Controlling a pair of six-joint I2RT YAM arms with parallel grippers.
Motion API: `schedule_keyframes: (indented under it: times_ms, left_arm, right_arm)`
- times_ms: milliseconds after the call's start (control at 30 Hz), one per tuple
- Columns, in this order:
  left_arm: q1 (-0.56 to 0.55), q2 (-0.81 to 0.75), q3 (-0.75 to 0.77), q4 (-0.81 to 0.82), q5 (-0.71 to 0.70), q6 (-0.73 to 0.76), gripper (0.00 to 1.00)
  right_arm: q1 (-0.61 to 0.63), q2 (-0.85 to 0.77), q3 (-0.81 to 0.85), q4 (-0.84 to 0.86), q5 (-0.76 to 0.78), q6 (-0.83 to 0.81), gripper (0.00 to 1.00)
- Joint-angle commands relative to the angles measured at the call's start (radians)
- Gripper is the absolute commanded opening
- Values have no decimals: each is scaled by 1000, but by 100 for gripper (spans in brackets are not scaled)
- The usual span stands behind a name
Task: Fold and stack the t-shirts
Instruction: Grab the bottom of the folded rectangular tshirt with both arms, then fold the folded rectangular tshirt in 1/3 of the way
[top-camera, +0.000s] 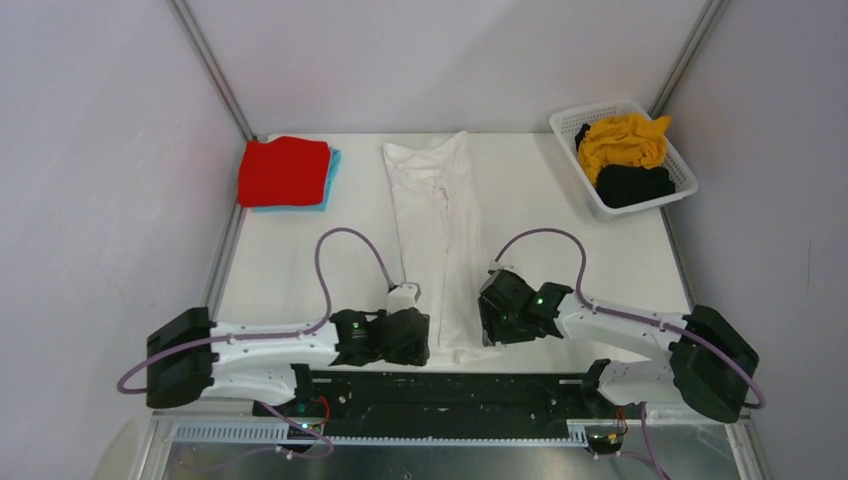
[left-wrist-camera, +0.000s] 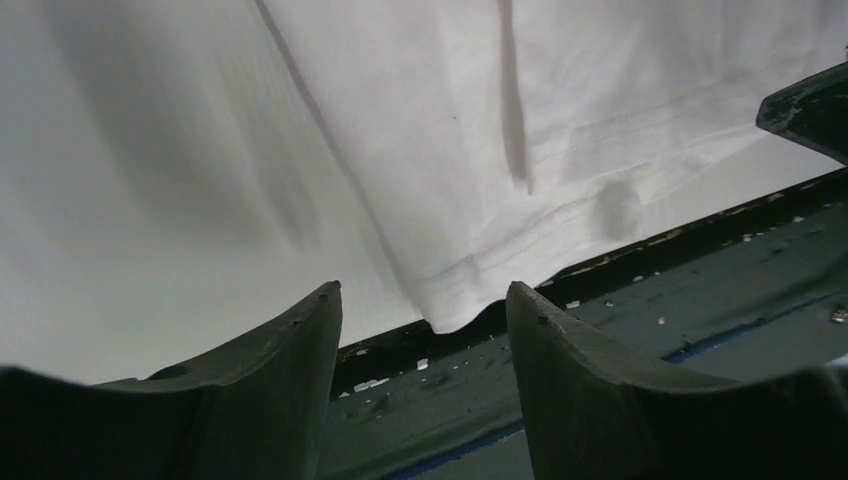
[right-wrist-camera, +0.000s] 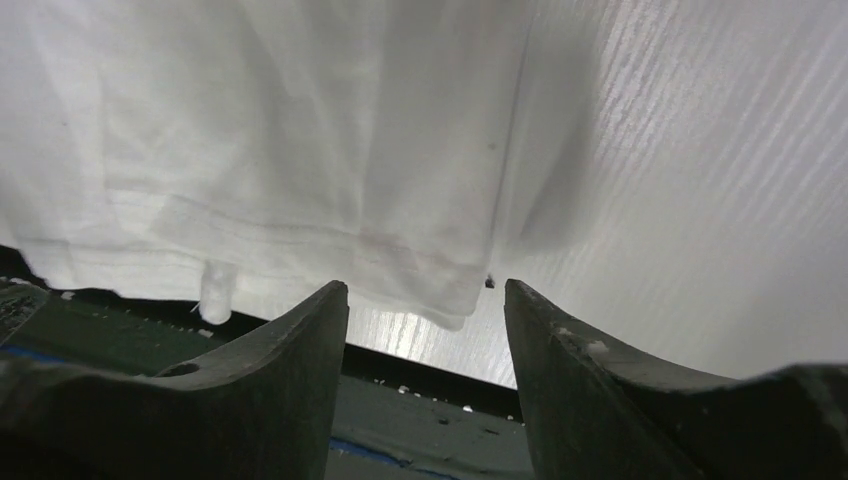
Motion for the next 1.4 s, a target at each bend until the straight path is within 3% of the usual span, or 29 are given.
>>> schedule_keyframes:
  times_ms: [0, 133, 267, 367, 400, 467, 600, 733, 900, 1167, 1367]
  left_arm:
    - [-24, 91, 50, 34, -6, -64, 64]
    - [-30, 186, 44, 62, 28, -89, 61]
    - [-39, 243, 57, 83, 59, -102, 47]
    - [-47, 255, 59, 83, 67, -119, 25]
    - [-46, 260, 59, 83, 69, -128, 10]
    - [-46, 265, 41, 80, 74, -145, 1]
    - [-46, 243, -14, 74, 102, -183, 0]
    - [-47, 176, -72, 70, 117, -213, 0]
    - [-70, 77, -92, 71, 106, -214, 0]
    - [-103, 41, -47, 71, 108, -177, 0]
    - [-74, -58, -17, 73, 58, -108, 0]
  right_arm:
    - [21, 62, 1, 53, 49, 29, 61]
    - [27, 89, 1, 39, 49, 37, 59]
    - [38, 75, -9, 7, 62, 51, 52]
    - [44, 53, -27, -5, 61, 65, 45]
    - [44, 49, -37, -6, 59, 73, 43]
    - [44, 40, -53, -5, 59, 87, 34]
    - [44, 8, -63, -47, 91, 106, 23]
    - [45, -49, -95, -68, 46, 106, 0]
    - [49, -149, -175, 10, -70, 82, 0]
    - [52, -261, -187, 75, -242, 65, 0]
    - [32, -338, -146, 44, -221, 53, 0]
